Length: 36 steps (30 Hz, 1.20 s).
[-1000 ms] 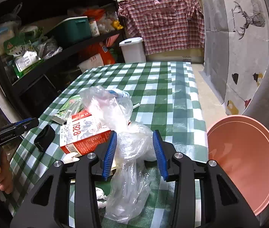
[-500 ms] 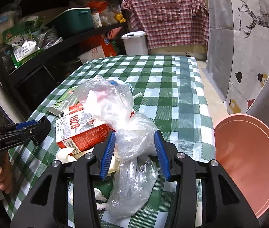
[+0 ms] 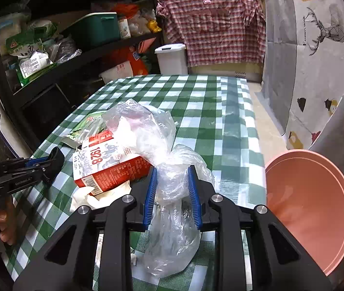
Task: Collect trash
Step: 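Carry the clear plastic bag and black strap over the pink bin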
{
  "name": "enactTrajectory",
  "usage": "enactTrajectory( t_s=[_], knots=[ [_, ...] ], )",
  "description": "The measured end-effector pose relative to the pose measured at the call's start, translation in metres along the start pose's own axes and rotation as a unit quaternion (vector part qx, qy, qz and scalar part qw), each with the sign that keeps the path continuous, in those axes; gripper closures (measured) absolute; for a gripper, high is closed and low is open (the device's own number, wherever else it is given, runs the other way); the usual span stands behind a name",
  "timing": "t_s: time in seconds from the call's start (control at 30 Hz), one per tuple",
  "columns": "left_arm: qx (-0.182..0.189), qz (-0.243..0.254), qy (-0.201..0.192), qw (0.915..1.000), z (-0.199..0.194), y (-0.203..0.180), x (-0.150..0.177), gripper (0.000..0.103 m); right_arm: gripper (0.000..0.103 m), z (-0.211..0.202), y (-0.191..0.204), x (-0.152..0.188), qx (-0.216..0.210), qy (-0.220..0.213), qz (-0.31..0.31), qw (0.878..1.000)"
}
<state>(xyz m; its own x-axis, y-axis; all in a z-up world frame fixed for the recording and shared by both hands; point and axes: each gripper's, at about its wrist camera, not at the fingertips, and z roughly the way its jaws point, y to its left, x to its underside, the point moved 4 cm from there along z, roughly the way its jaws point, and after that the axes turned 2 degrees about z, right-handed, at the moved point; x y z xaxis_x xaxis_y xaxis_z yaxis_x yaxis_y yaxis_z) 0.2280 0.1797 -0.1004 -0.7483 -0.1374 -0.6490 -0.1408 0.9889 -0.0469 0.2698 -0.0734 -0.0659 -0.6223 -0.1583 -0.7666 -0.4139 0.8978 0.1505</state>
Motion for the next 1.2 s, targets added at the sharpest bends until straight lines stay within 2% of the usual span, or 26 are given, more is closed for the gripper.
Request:
enactTrajectory(
  t_s=[0.03, 0.2, 0.73, 1.2],
  knots=[
    [0.000, 0.001, -0.002, 1.0000, -0.001, 0.000, -0.001, 0.087, 0.077, -0.003, -0.001, -0.001, 0.001, -0.003, 0.001, 1.000],
    [0.000, 0.000, -0.022, 0.9998, -0.014, -0.002, -0.008, 0.089, 0.077, -0.017, -0.006, -0.004, 0.006, -0.017, 0.006, 1.000],
    [0.012, 0.012, -0.071, 0.9974, -0.053, -0.031, -0.027, 0.089, 0.077, -0.059, -0.021, -0.012, 0.021, -0.054, 0.028, 0.998],
    [0.036, 0.024, -0.090, 0.9950, -0.075, -0.068, -0.036, 0.089, 0.077, -0.101, -0.035, -0.024, 0.038, -0.074, 0.031, 0.996]
  ],
)
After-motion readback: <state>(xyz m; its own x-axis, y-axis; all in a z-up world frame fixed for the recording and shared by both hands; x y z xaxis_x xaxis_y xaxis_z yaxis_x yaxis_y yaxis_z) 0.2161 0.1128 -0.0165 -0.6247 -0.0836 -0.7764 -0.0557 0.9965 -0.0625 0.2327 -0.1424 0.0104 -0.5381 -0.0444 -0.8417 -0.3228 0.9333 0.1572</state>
